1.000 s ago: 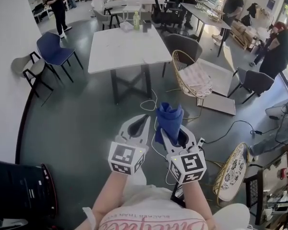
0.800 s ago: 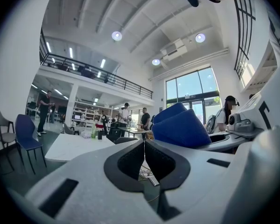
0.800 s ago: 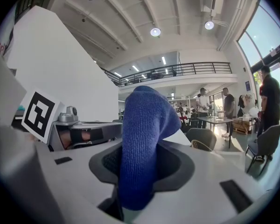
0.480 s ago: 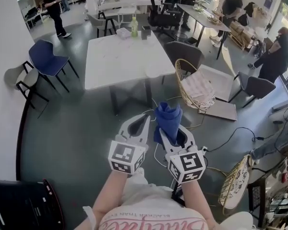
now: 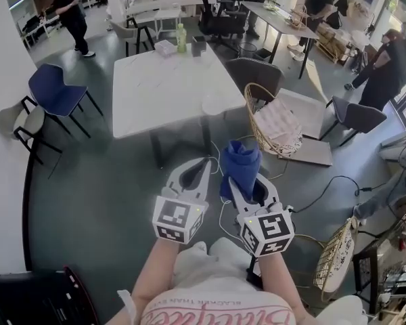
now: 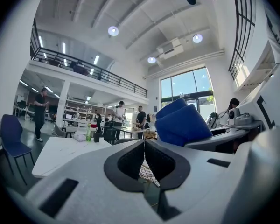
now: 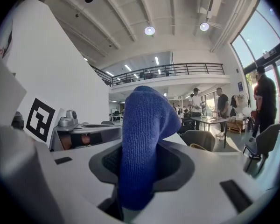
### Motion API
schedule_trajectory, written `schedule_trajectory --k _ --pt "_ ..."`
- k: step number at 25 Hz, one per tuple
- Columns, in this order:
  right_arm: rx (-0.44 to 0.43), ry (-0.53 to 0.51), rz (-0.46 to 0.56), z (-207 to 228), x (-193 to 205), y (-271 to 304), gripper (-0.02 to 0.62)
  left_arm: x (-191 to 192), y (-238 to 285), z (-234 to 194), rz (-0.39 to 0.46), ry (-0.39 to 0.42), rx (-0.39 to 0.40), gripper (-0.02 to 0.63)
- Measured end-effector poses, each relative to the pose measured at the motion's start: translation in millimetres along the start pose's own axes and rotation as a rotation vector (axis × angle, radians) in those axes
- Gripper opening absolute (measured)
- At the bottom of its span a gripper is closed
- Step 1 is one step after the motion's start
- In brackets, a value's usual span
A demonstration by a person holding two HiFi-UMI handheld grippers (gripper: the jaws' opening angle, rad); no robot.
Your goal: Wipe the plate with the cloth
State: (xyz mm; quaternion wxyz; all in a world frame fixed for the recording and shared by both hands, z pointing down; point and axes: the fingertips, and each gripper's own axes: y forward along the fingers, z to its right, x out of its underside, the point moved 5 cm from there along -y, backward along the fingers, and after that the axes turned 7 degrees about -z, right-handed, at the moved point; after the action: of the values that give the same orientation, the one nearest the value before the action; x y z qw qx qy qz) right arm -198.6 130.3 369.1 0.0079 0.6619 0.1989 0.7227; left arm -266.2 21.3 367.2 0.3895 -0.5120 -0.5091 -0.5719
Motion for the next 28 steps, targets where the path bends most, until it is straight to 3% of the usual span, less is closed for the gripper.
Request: schedule_trajectory --k 12,20,28 --pt "-0.052 0.004 -0.029 51 -9 61 0.138 -1 71 -27 -0.037 -0.031 -0.037 0.005" --pt "-0.105 0.018 -0.043 118 -21 113 0.138 -2 148 -32 -0.064 -0.050 -0.057 0.005" --pt "-0.183 -0.003 -0.065 182 -36 157 0.138 -19 223 -44 -0.069 -0.053 -0.142 0.006"
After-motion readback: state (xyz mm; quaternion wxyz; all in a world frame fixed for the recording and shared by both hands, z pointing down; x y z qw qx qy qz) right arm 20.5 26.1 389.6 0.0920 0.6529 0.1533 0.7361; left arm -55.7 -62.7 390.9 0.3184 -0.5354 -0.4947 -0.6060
